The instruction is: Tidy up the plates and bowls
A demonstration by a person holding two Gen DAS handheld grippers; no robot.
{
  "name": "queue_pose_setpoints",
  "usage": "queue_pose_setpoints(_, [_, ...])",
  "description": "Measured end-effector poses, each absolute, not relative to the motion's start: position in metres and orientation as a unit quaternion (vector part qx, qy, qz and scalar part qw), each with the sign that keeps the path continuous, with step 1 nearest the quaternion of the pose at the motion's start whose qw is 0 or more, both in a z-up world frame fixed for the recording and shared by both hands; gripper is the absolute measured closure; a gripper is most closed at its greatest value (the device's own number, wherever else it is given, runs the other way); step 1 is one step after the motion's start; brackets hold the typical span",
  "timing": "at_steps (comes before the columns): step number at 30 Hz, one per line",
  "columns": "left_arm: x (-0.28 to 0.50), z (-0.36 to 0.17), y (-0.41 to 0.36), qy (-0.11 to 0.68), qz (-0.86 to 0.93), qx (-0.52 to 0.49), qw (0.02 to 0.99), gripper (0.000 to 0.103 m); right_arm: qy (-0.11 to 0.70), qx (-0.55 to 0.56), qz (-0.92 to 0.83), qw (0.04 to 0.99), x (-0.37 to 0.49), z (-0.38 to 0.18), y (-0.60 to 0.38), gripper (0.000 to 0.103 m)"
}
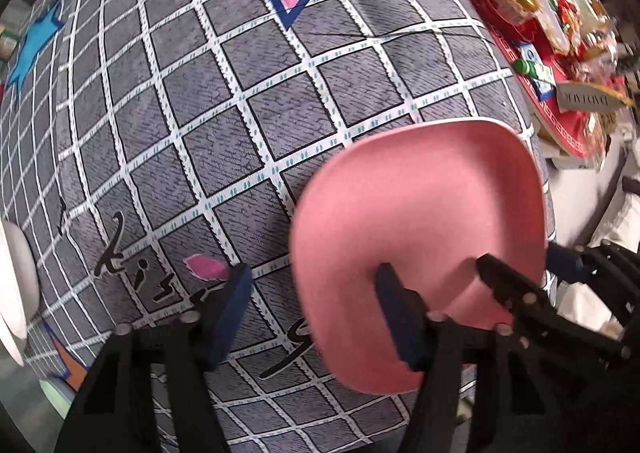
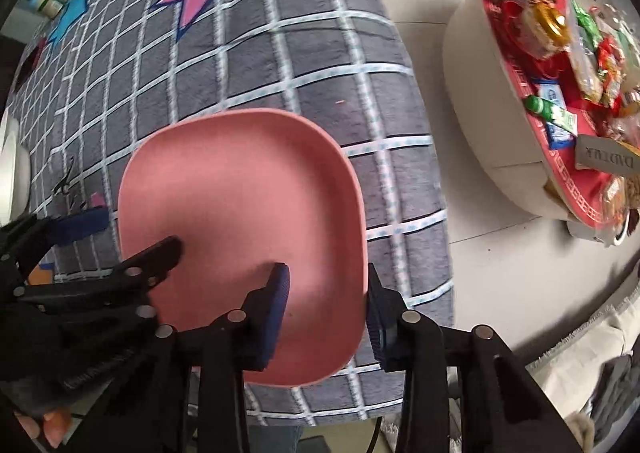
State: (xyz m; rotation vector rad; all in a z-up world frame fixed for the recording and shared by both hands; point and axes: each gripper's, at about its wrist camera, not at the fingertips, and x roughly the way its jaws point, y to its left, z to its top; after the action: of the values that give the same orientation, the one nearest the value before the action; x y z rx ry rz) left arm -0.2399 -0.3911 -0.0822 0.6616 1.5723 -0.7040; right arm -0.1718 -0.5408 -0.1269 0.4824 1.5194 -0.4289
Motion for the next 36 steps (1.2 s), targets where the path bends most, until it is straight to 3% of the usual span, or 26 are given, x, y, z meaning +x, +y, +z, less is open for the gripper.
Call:
queue_pose_setpoints(3, [-0.238,-0.08,-0.383,0.676,-0.317,0.287,0.601,0.06,0.677,0.227,-0.177,0.677,-0.168,-0.125,-0.526,0.068])
queue_pose_setpoints(23, [-0.218,-0.089,-0.182,0.717,-0.204,0.229,0.626,0.059,0.731,0.16,-0.038,0.663,-0.103,-0.142,-0.318,0.068])
queue_pose_setpoints(36, [-0.204,-0.089,-0.157,0.728,-0.233,0.199,0.614,0.06,0.741,0.199,-0.068,0.637,-0.101,-0.146,-0.301,0.068])
